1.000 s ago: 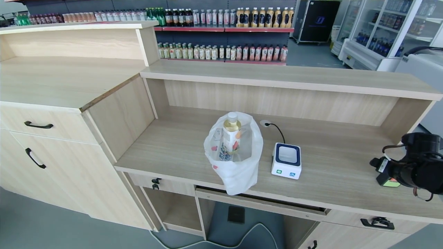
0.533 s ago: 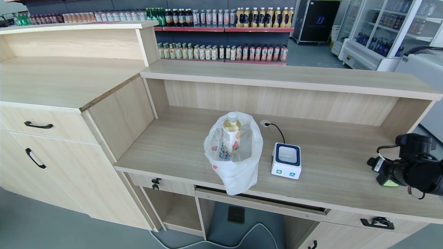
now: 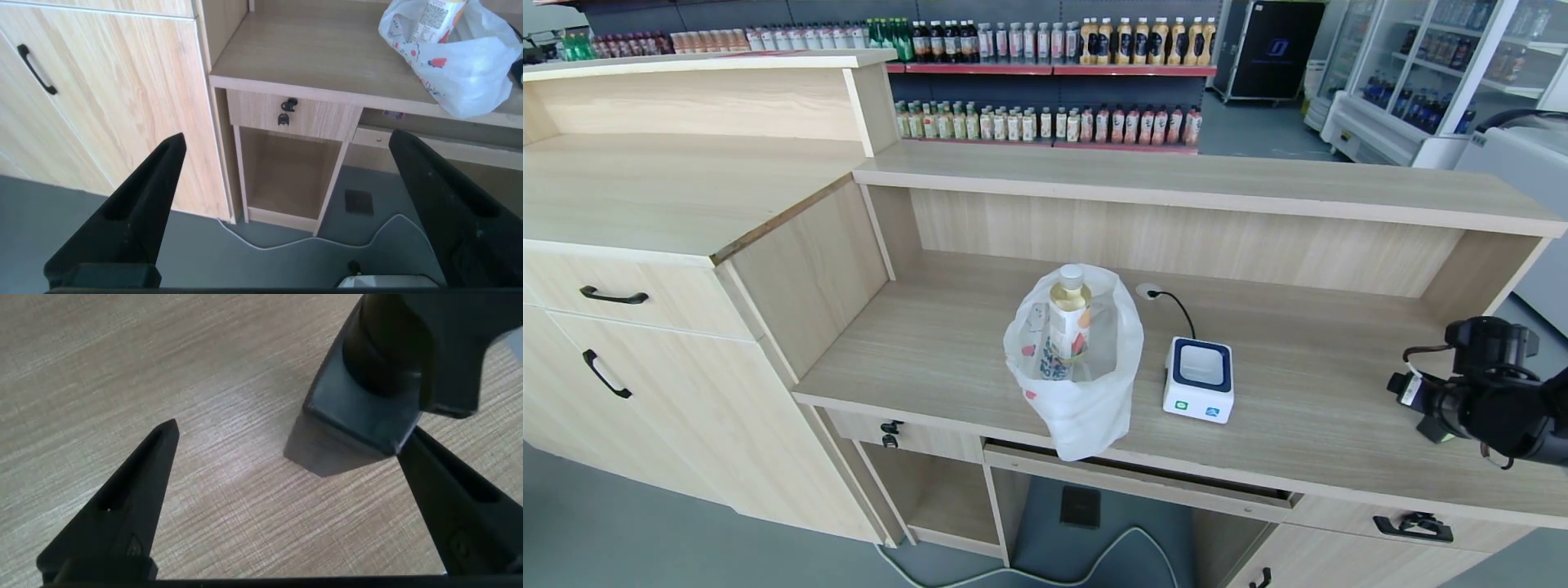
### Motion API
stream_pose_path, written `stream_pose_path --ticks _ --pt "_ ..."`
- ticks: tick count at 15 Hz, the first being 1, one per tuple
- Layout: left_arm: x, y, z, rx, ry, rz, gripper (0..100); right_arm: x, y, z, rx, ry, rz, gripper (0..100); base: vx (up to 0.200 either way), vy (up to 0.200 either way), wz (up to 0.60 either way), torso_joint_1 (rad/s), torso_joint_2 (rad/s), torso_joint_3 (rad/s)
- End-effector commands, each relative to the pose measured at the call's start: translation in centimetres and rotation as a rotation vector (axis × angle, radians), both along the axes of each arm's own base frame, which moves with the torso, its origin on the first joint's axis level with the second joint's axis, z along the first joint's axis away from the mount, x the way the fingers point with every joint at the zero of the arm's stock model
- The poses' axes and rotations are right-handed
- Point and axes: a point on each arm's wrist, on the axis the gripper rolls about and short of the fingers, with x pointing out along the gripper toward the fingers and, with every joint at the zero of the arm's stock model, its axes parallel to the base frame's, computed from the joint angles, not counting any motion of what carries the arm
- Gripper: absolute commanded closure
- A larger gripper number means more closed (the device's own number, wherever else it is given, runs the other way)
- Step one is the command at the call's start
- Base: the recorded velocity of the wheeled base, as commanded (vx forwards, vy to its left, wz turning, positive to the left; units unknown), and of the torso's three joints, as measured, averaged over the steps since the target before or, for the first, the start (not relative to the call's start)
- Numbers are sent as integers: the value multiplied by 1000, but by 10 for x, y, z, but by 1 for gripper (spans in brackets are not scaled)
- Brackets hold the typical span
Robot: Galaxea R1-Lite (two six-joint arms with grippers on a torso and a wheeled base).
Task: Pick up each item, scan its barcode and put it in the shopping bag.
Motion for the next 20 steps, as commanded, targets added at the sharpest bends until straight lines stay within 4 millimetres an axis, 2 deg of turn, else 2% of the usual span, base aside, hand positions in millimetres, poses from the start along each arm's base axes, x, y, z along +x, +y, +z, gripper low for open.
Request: stream_pose_path --ticks 1,7,14,20 --pt "0 0 0 0 -1 0 0 -3 -1 -1 -37 6 2 0 0 0 0 0 0 0" --pt "0 0 0 0 -1 0 0 -9 -15 -7 -177 70 35 0 0 0 0 0 0 0" --pt "0 0 0 0 -1 0 0 -5 -19 -20 -184 69 33 0 0 0 0 0 0 0" --pt "0 0 0 0 -1 0 0 -2 -20 -18 -207 47 35 0 0 0 0 0 0 0"
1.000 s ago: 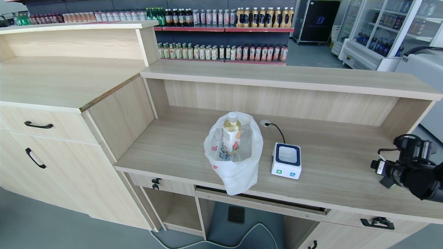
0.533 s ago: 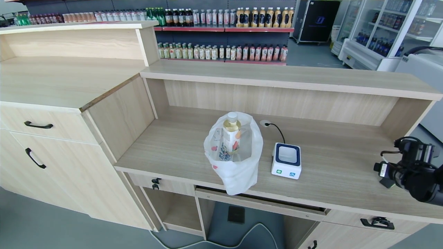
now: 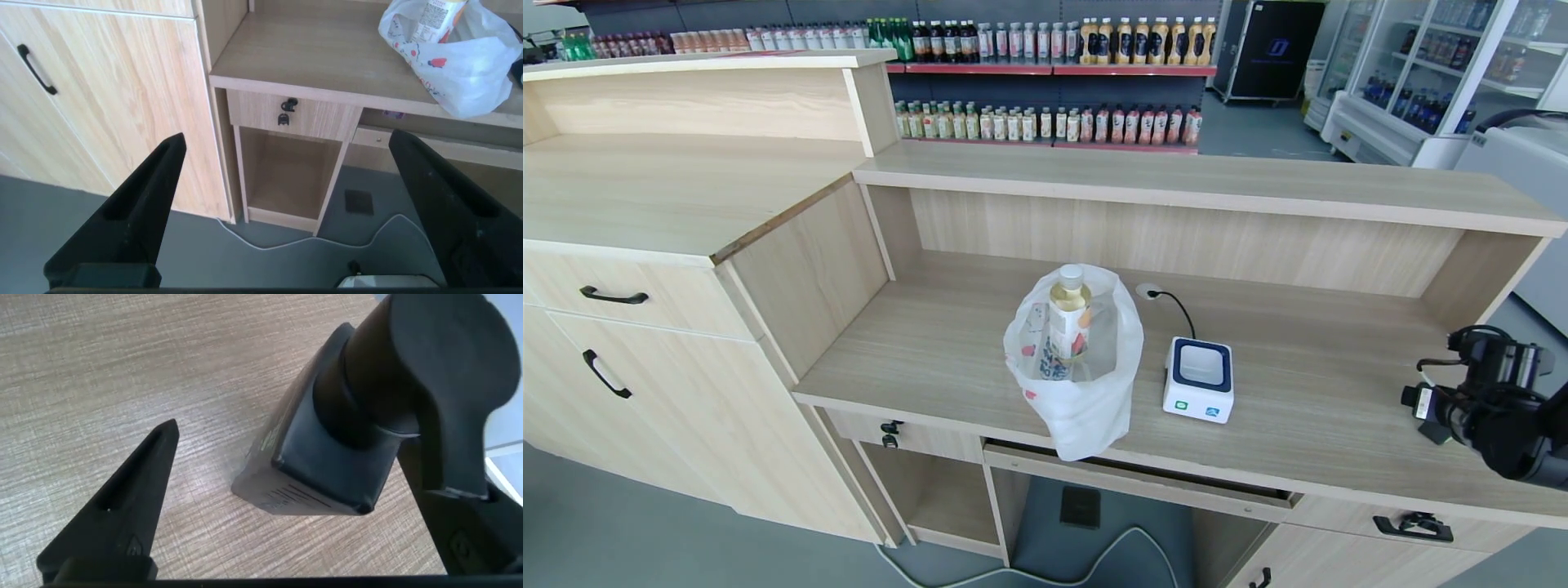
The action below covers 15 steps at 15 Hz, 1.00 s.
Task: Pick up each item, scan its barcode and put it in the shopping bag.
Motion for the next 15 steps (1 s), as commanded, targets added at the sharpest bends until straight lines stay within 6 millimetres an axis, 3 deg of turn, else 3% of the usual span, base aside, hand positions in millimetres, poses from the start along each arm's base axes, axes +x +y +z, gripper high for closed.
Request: stream_pose_path --ticks 1,11,13,15 --pt "0 0 0 0 0 0 0 1 -1 0 -7 4 2 100 0 0 0 0 0 0" --pt "0 0 0 0 0 0 0 1 -11 5 -104 -5 10 100 0 0 0 0 0 0" --pt "0 0 0 0 0 0 0 -4 0 41 -104 -84 97 100 0 0 0 0 0 0" --pt "0 0 0 0 0 0 0 -18 17 86 -62 -143 308 100 0 0 0 0 0 0"
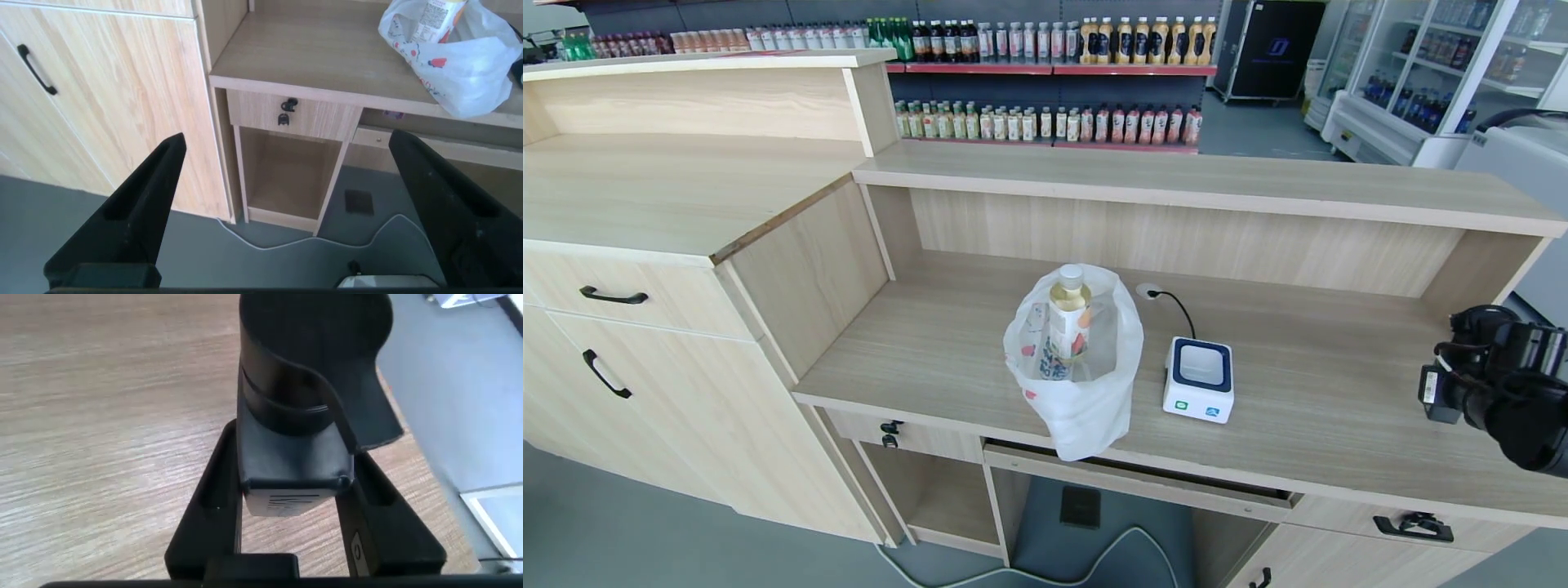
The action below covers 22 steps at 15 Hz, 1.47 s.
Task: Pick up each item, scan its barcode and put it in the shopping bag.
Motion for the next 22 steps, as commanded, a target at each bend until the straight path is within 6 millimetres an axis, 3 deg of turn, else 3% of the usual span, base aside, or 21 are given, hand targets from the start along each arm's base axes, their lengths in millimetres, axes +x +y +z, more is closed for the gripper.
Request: stream_pose_path --ticks 1,4,9,13,17,22 --pt "0 0 0 0 0 0 0 -30 35 90 40 -128 317 100 0 0 0 0 0 0" --pt "0 0 0 0 0 0 0 -84 73 156 202 -188 850 100 0 0 0 0 0 0" --pt "0 0 0 0 0 0 0 -146 130 208 349 -183 1436 100 0 0 0 0 0 0" --pt "0 0 0 0 0 0 0 -161 169 244 484 -157 1600 100 0 0 0 0 0 0" --pt "0 0 0 0 0 0 0 -173 184 270 589 -160 1665 100 0 0 0 0 0 0" --pt "0 0 0 0 0 0 0 -200 195 256 628 -106 1746 100 0 0 0 0 0 0"
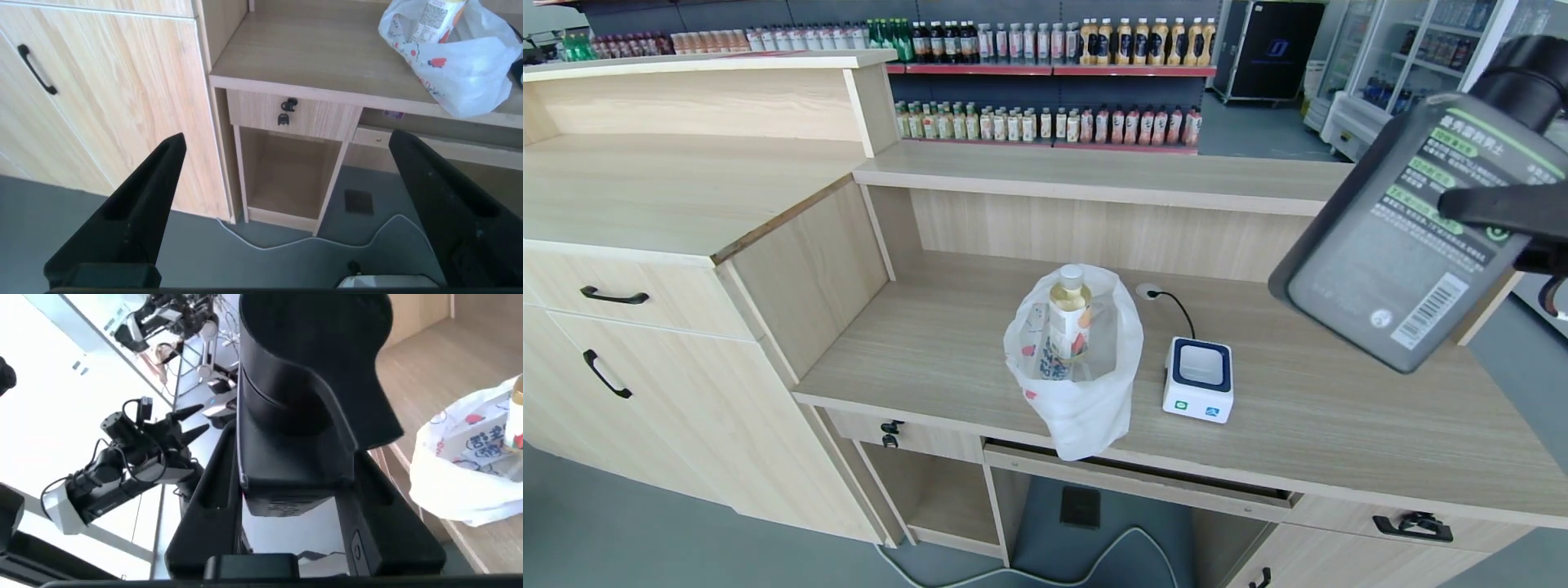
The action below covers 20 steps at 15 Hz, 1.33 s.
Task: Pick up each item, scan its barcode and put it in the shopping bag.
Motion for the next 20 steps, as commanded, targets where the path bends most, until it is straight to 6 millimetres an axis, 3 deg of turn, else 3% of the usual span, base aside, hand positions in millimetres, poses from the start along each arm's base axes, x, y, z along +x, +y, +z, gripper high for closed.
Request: stream_pose_path --ticks 1,7,20 --pt "0 0 0 0 -1 0 0 -14 4 -6 -2 -3 45 100 0 0 0 0 0 0" --pt "0 0 0 0 -1 0 0 -32 13 -26 -29 15 137 100 0 0 0 0 0 0" --pt "0 0 0 0 -1 0 0 -40 11 -26 -36 35 140 100 0 0 0 0 0 0"
